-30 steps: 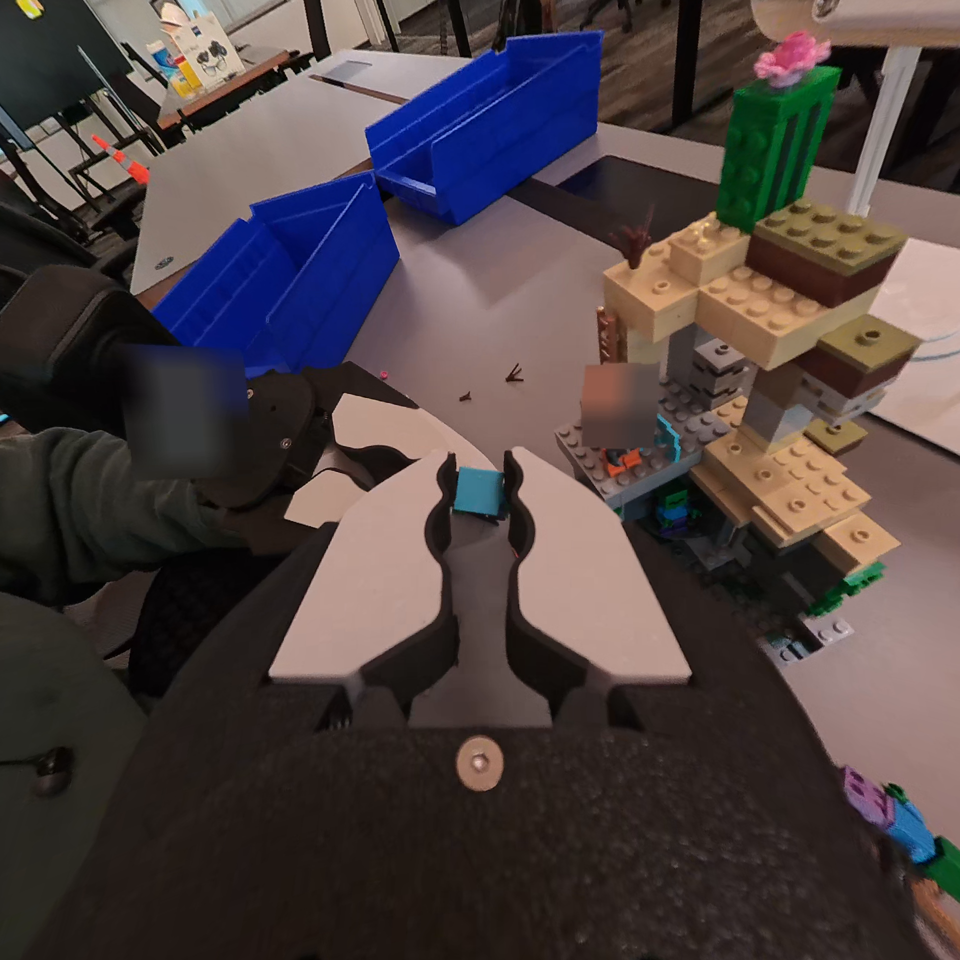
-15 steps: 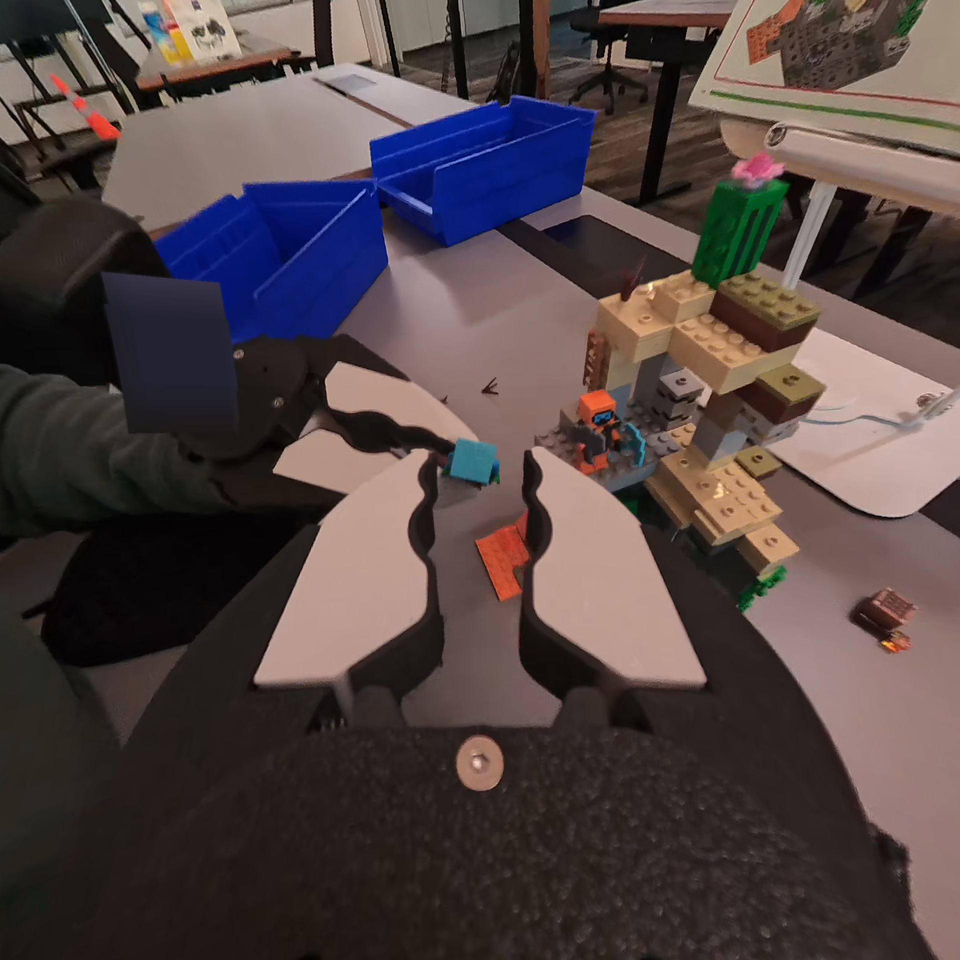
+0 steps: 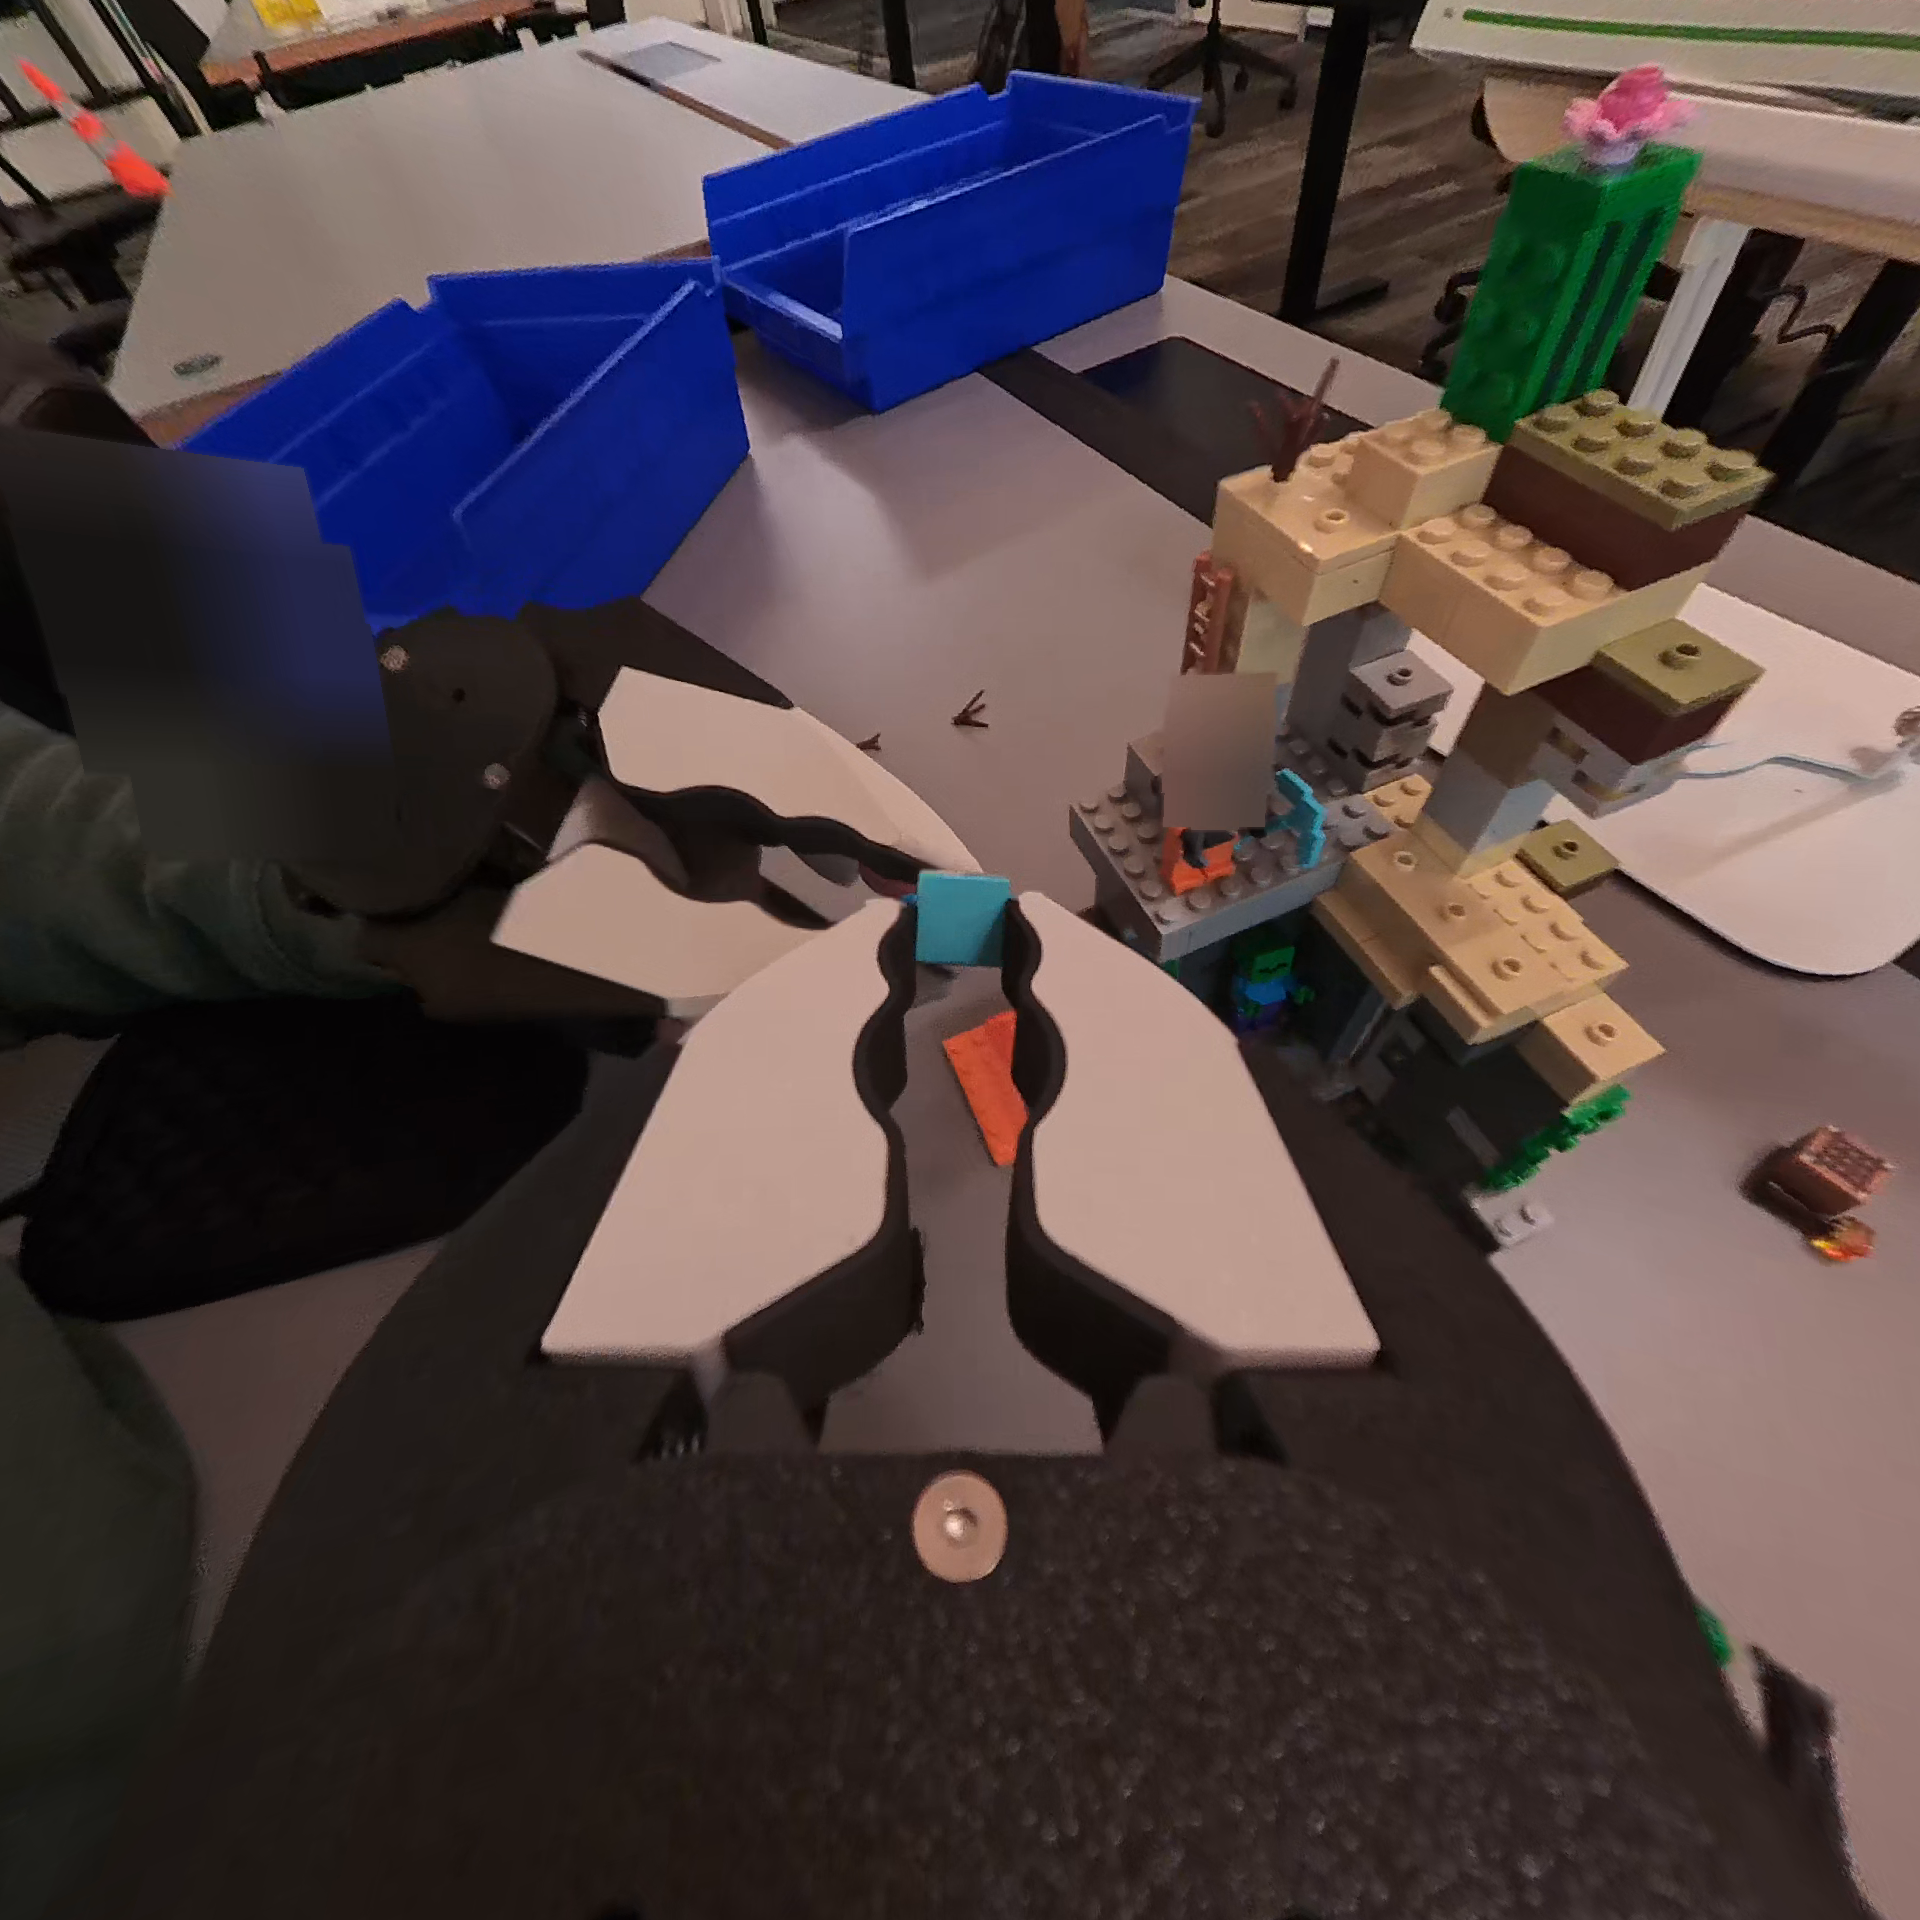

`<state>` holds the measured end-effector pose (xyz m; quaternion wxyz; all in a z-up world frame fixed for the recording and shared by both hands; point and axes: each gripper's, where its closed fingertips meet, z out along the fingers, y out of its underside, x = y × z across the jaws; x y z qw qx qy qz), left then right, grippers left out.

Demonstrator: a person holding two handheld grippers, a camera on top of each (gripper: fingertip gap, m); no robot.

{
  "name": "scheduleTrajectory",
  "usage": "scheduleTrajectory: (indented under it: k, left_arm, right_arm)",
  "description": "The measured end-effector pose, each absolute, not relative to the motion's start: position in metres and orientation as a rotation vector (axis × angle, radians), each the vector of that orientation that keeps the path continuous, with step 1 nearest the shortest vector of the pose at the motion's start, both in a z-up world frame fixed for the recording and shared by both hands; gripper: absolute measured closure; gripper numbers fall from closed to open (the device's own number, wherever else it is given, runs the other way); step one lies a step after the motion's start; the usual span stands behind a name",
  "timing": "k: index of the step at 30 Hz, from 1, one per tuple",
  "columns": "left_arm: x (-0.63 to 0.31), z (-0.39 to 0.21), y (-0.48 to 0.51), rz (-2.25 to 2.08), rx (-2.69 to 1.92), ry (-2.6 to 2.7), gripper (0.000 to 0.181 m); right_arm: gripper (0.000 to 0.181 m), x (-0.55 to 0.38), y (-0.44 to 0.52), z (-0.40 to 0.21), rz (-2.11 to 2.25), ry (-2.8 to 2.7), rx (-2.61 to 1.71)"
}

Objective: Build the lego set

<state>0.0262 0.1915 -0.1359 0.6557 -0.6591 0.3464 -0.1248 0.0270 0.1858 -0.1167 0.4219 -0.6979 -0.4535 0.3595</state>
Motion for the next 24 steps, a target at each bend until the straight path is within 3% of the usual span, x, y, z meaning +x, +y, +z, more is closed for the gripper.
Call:
scheduleTrajectory:
  k: [4, 8, 24]
  left_arm:
    - [0.025, -0.142, 0.192, -0.356, -1.534, 0.843, 0.151]
    - [-0.003, -0.147, 0.21, -0.373, -1.617, 0.823, 0.161]
    - [-0.011, -0.212, 0.234, -0.487, -1.861, 0.979, 0.16]
  right_arm:
    - [0.166, 0.041, 0.204, -0.135, 0.805, -1.259, -1.721]
    - [0.166, 0.048, 0.226, -0.168, 0.687, -1.381, -1.762]
    - [0.166, 0.026, 0.243, -0.218, 0.531, -1.617, -1.757]
